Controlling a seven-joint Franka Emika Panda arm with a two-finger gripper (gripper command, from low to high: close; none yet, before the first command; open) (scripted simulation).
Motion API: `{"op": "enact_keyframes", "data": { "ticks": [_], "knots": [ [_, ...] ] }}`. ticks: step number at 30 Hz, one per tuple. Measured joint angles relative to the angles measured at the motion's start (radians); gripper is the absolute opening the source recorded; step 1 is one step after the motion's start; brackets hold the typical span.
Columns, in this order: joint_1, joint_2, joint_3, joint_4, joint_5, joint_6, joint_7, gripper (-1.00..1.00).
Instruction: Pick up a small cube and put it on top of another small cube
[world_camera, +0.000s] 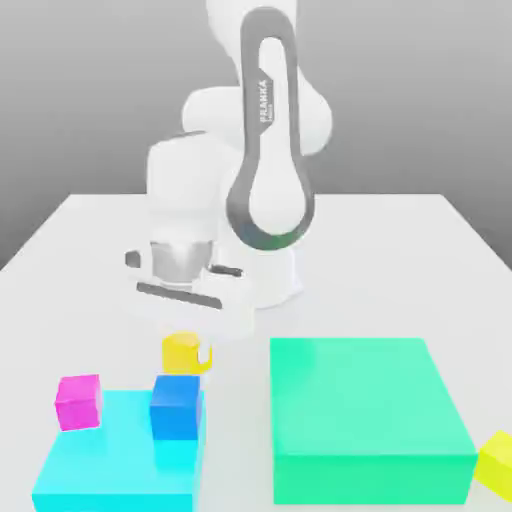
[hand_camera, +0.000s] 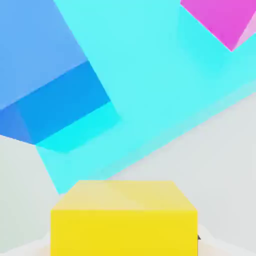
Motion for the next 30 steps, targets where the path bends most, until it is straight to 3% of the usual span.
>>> {"op": "enact_keyframes", "data": {
  "ticks": [4,5,9,11,18,24,30],
  "knots": [
    [-0.018,-0.034,0.026,0.062,0.311,0.005,-0.300,-1.00],
    [-0.015,-0.048,0.030,0.074,0.322,-0.007,-0.326,-1.00],
    [-0.001,-0.094,0.024,0.127,0.049,-0.113,-0.221,-1.00],
    [-0.086,-0.087,0.090,0.135,-0.125,-0.159,-0.120,-1.00],
    [-0.181,-0.027,0.075,0.190,-0.661,-0.320,0.145,-1.00],
    [-0.245,0.031,0.057,0.275,-0.983,-0.492,0.252,-1.00],
    [-0.284,0.088,0.030,0.376,-1.223,-0.682,0.297,-1.00]
  ]
}}
